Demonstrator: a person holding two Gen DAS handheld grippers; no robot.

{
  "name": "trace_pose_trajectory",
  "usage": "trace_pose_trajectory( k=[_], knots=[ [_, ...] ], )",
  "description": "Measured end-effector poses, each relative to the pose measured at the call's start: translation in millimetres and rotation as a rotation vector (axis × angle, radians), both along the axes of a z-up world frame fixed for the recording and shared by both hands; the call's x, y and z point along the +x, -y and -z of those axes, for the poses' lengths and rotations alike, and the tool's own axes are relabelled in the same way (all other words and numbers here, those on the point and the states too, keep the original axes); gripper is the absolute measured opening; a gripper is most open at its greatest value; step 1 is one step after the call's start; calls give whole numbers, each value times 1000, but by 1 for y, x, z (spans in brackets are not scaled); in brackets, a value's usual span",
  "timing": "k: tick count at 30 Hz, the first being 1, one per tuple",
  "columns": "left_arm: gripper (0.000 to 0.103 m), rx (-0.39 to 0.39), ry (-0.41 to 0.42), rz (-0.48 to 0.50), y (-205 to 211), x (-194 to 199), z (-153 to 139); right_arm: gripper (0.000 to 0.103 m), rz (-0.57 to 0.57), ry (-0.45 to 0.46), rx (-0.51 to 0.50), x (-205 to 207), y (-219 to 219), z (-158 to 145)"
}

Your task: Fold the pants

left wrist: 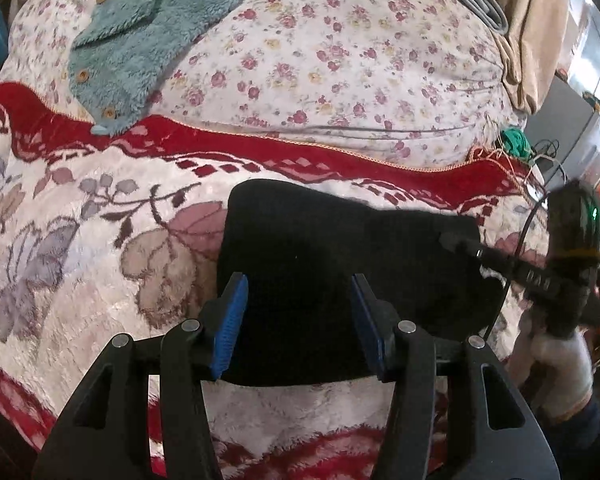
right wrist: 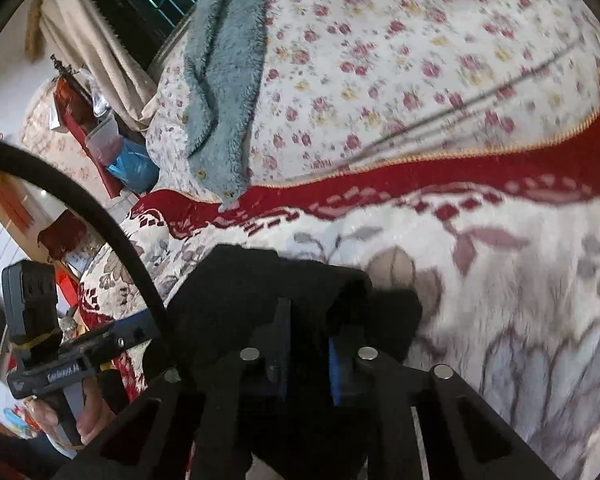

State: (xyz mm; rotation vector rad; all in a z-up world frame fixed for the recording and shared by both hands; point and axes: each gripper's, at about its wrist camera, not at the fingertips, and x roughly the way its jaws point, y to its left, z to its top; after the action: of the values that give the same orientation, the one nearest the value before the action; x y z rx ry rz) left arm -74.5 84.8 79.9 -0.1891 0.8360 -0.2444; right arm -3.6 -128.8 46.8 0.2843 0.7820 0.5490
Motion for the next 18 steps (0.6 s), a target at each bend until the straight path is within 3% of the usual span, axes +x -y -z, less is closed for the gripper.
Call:
trace_pose_trajectory(
  k=[4,7,9,11,12,18],
  knots=[
    [52,20,-4,-1,7,4,5,13,28,-5,-43,1,6,-1],
    [52,34,-1,-3,12,5,10,14,70,-30,-77,-3,9,15],
    [52,65,0,-8,16,4,12,17,96,-16,-40,-9,16,16],
    [52,76,4,-10,17,3,11,37,141,-23,-50,-16,22,8],
    [52,74,1,-10,17,4,10,40,159,-13,-55,-21,25,3],
    [52,56,-6,-33,14,-1,4,41,162,47,-8,-50,30,-22]
  ],
)
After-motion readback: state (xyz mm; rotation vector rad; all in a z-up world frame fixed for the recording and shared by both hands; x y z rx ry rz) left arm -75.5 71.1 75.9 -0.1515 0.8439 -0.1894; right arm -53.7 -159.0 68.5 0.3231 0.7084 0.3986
